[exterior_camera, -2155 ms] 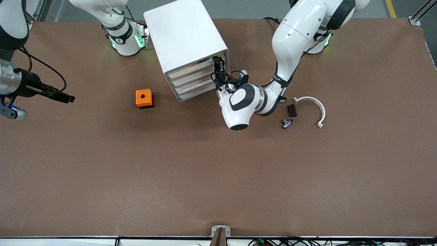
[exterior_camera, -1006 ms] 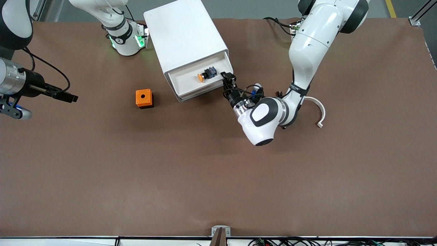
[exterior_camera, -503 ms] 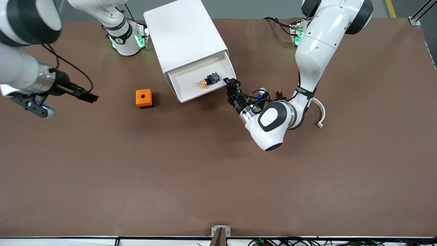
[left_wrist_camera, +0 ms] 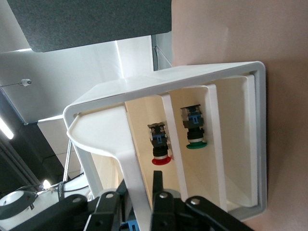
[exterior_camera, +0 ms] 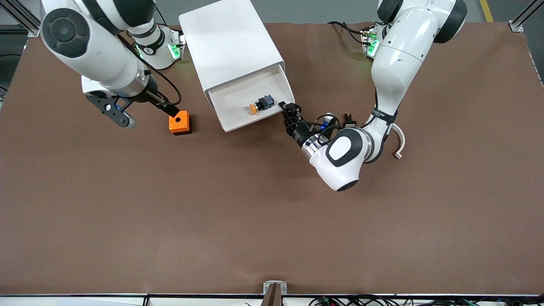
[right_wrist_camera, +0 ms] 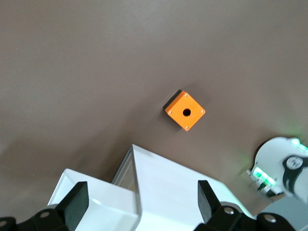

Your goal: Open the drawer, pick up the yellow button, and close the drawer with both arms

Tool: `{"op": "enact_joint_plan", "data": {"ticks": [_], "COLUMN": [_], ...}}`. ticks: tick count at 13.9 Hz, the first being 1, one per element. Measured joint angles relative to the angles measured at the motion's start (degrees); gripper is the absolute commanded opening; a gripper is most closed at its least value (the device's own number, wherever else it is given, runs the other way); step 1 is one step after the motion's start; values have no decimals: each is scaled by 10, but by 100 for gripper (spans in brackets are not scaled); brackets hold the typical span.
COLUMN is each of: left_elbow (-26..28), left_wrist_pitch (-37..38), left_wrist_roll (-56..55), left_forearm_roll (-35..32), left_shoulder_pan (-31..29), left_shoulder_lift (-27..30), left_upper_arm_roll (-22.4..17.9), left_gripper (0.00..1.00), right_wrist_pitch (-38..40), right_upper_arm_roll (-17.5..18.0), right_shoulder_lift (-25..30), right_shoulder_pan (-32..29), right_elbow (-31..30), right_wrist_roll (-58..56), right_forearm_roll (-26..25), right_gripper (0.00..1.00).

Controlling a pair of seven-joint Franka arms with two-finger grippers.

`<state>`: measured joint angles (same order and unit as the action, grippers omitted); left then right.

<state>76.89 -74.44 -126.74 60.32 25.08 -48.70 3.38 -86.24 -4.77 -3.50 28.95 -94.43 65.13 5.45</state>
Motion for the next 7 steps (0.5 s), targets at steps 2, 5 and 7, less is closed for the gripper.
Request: {"op": "enact_joint_plan", "data": {"ticks": [2, 5, 7], "left_elbow": [0, 0, 0], "left_wrist_pitch": [-1, -7, -10], "left_wrist_roll": [3, 8, 11], "left_forearm_roll": [0, 0, 0], "left_shoulder_pan": [-4, -6, -7], "left_shoulder_lift": [0, 0, -1], "left_upper_arm_roll": [0, 0, -2], "left_gripper": [56, 97, 100], "right_wrist_pitch": [-11, -45, -73], "right_upper_arm_roll": [0, 0, 0], "right_shoulder_lift": [0, -1, -6], "right_shoulder_pan": [29, 93, 135], "right_elbow": [0, 0, -1], "right_wrist_roll": [65, 176, 240], "right_forearm_roll": [0, 0, 0], "right_gripper": [100, 100, 100]}}
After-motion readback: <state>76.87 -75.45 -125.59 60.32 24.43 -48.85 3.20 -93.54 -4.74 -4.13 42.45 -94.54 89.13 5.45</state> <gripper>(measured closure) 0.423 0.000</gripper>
